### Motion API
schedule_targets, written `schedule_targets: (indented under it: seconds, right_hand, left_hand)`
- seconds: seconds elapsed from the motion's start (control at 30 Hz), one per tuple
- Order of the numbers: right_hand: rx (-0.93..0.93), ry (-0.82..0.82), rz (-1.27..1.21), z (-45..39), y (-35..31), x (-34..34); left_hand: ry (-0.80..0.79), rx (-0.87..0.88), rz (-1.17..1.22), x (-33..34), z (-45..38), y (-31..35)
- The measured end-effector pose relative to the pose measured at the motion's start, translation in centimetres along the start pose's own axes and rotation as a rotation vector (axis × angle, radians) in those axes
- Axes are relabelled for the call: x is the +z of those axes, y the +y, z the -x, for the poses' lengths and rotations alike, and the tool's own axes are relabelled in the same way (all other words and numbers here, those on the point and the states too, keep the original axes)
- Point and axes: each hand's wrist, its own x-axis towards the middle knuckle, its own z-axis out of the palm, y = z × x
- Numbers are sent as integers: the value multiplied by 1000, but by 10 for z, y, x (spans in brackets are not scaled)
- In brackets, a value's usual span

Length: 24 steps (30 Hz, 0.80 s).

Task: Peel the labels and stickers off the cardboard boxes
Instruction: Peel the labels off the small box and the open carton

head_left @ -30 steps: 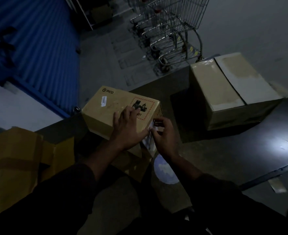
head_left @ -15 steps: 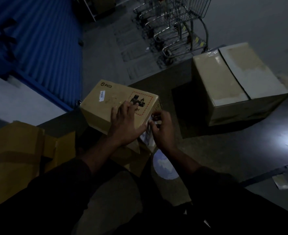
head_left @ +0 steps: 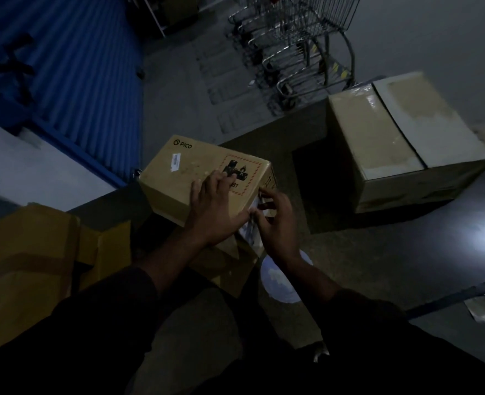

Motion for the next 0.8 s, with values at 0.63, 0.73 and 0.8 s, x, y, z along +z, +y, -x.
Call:
schedule_targets:
  seconds: [0.63, 0.73, 0.8]
  right_hand:
    - [-73, -90, 191, -16, 8, 0]
    - [-141, -119, 250, -10, 12, 6]
    - [-140, -132, 210, -4, 16, 7]
  left_hand:
    - [-9, 13, -34, 2, 0, -1]
    - [-3, 16, -29, 3, 0, -1]
    - [-10, 13, -14, 2, 0, -1]
